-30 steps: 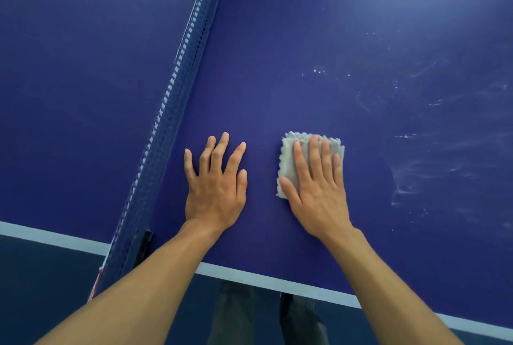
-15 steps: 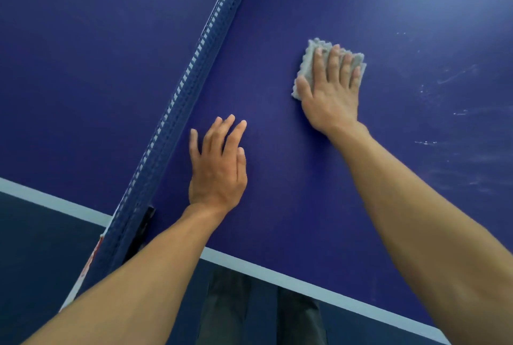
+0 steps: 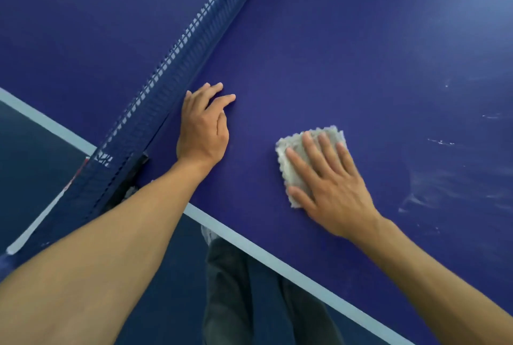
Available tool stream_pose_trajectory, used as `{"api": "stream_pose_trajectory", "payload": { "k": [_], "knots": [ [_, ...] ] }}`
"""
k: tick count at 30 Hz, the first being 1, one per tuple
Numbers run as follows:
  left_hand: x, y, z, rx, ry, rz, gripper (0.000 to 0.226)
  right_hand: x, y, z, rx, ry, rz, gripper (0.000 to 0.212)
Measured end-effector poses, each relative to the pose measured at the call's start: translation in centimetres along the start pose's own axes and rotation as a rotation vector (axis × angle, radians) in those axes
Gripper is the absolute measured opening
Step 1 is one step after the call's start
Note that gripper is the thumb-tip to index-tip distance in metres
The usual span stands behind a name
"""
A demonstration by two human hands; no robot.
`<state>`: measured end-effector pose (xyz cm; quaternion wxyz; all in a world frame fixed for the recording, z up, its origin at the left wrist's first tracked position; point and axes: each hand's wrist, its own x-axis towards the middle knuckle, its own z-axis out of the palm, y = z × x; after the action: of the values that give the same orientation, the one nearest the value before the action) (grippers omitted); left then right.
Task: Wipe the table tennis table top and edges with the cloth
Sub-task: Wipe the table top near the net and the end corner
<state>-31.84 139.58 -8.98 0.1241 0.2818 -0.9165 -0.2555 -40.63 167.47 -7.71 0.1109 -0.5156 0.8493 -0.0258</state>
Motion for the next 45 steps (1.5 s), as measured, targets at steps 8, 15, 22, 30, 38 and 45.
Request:
{"api": "stream_pose_trajectory", "payload": {
  "k": [8,15,22,30,38,45],
  "knots": [
    [-0.1,0.5,-0.4,-0.052,-0.005,-0.061,0.04,5.0,-5.7,-0.5,0.082,0.045,0.081,0.065],
    [-0.3,1.5,-1.0,-0.092,-0.041,-0.116,0.039,-11.2,-7.9,2.5,0.054,-0.045,-0.326,0.068],
    [0.1,2.3,-1.1,-0.09,-0.057,-0.163,0.034,-8.7,2.9,0.8,0.026,-0.012,0.158,0.066],
    [1.7,6.4,1.6,0.262,-0.023,0.016,0.043,-8.5,-3.6,1.1,0.099,-0.002,-0.003,0.068],
    [7.2,12.1,7.3,0.325,-0.201,0.006,0.053,-19.3,6.4,1.1,-0.022,-0.074,-0.074,0.068],
    [7.9,12.4,9.1,0.38,-0.151,-0.047,0.057,-3.8,16.8,-2.0,0.02,0.033,0.487,0.071]
  ]
}}
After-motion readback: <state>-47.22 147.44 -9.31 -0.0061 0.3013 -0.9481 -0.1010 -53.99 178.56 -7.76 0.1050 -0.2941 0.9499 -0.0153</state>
